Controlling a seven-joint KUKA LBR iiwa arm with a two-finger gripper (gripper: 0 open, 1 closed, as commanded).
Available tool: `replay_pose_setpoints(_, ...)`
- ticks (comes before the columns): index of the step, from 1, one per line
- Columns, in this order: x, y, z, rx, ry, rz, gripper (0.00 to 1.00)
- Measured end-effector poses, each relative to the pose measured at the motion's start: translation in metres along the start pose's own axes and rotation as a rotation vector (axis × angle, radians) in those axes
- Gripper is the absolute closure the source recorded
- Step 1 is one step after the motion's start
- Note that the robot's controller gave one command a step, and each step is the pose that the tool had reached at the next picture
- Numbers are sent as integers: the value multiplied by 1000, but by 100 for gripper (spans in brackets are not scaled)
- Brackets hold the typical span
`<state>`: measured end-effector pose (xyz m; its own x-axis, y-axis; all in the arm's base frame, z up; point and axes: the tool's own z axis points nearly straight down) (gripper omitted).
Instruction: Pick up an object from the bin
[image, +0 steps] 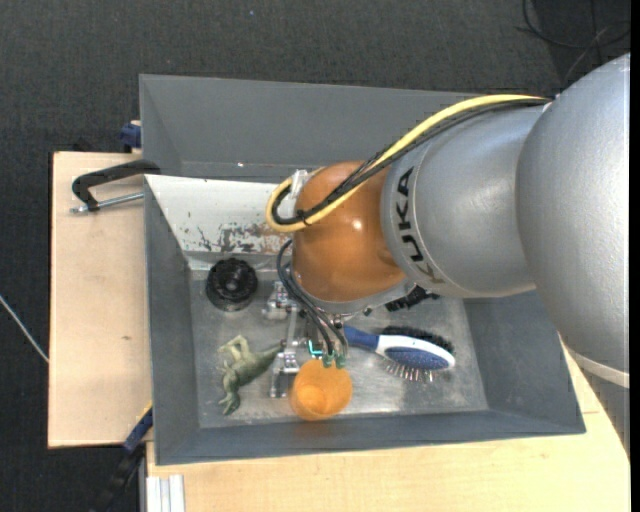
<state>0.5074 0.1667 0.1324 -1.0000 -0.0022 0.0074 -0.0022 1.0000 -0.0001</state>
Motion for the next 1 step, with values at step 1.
replay_pose_setpoints(1,0,14,62,-2,-10,-103,0)
